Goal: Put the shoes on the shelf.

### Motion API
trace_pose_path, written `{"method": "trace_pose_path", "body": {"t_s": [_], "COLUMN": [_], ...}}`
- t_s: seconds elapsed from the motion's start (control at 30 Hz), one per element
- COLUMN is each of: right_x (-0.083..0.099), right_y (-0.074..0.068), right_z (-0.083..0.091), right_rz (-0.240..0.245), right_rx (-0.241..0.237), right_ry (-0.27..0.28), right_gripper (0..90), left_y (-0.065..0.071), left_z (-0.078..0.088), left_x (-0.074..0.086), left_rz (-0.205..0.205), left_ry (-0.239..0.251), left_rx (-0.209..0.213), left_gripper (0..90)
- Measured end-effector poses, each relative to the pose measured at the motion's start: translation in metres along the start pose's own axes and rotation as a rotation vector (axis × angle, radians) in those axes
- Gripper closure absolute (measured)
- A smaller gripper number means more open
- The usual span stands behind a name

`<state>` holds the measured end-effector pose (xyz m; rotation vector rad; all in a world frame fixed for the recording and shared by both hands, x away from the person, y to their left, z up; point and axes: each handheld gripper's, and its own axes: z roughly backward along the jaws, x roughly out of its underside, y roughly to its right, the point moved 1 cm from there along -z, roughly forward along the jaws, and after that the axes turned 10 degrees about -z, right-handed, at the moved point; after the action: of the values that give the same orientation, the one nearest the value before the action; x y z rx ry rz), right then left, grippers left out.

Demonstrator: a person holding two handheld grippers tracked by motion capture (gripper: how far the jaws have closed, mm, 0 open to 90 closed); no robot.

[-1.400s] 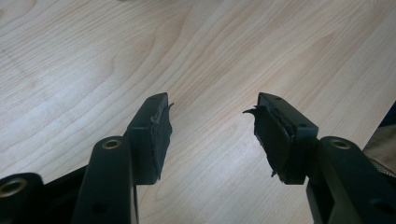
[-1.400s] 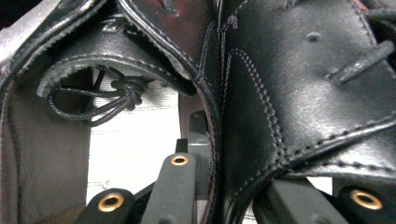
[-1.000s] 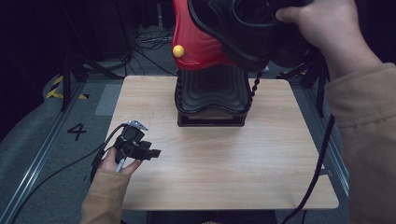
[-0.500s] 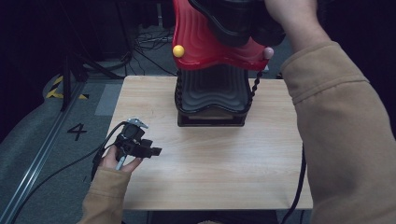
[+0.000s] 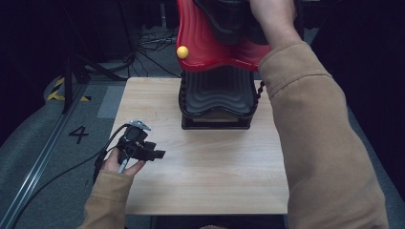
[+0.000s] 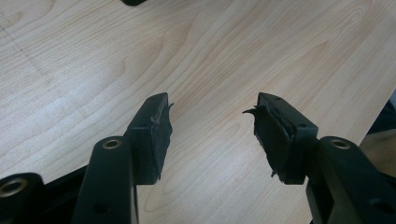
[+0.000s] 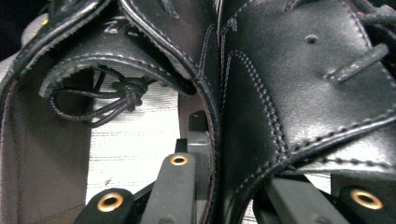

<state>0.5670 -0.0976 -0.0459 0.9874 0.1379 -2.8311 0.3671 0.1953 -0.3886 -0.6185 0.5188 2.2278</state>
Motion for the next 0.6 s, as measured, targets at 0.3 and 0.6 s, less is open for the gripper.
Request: {"method": "trace_pose_path", "body": {"t_s": [0.3,0.6], "right_x": [0.005,0.011], "right_y": [-0.008,-0.010], "right_z": [-0.009,-0.021], "right_rz": [-0.048,-0.090], "right_rx": [0.009,-0.033], "right_ry": [0.024,0.030], "right_gripper": [80.0,76.3], "left_y": [0.001,0.001], "left_z": [-0.001,0.000], "left_x": [-0.001,-0.002], "left_rz": [0.002,-0.006], "left_ry": [-0.001,0.000], "left_rx": [-0.002,-0.001], "left_gripper": [46.3,46.2]}}
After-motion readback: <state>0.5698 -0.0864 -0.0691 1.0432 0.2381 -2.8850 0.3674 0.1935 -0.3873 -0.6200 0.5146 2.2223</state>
